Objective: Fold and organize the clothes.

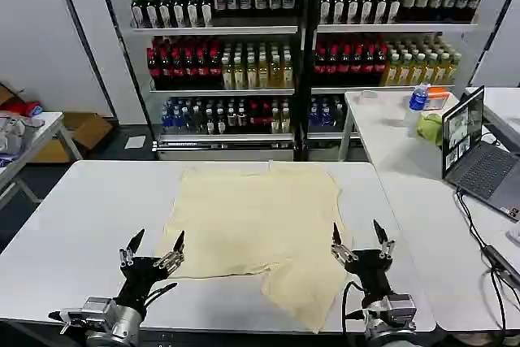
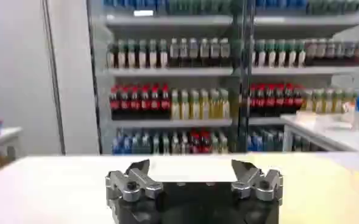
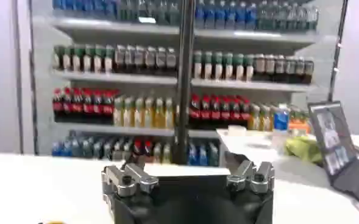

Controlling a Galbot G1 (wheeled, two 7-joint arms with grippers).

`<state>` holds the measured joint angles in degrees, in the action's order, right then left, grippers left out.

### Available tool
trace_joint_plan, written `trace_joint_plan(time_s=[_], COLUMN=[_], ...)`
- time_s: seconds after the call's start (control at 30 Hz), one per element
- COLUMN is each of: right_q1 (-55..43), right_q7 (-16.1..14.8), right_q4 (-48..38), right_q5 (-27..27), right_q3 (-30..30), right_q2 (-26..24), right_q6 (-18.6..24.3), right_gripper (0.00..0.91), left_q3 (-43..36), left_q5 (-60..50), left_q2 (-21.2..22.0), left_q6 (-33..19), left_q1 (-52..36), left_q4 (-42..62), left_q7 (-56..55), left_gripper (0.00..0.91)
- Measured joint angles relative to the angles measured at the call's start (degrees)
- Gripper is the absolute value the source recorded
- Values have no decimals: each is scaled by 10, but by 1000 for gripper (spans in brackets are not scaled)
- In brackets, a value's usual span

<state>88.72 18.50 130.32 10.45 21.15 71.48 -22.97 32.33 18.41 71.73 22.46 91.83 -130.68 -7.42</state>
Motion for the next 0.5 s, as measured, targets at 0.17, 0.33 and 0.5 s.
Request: trace_joint_plan(time_s=[0.17, 0.33, 0.5], right_q1=[12, 27, 45], right_q7=[13, 22, 30], right_q4=[-2, -2, 4], right_q5=[11, 15, 13], right_q3=[-9, -22, -41], right_q2=[0, 3, 7], right_q6=[-25, -41, -48], right_gripper=[907, 907, 907], left_q3=[0, 0, -2], left_q5=[5, 13, 21], left_q2=[-10, -21, -33], left_q6=[39, 63, 79], left_q1=[-2, -7, -15], left_q4=[10, 23, 44], left_q7=[-3, -11, -19], left_gripper=[907, 907, 907])
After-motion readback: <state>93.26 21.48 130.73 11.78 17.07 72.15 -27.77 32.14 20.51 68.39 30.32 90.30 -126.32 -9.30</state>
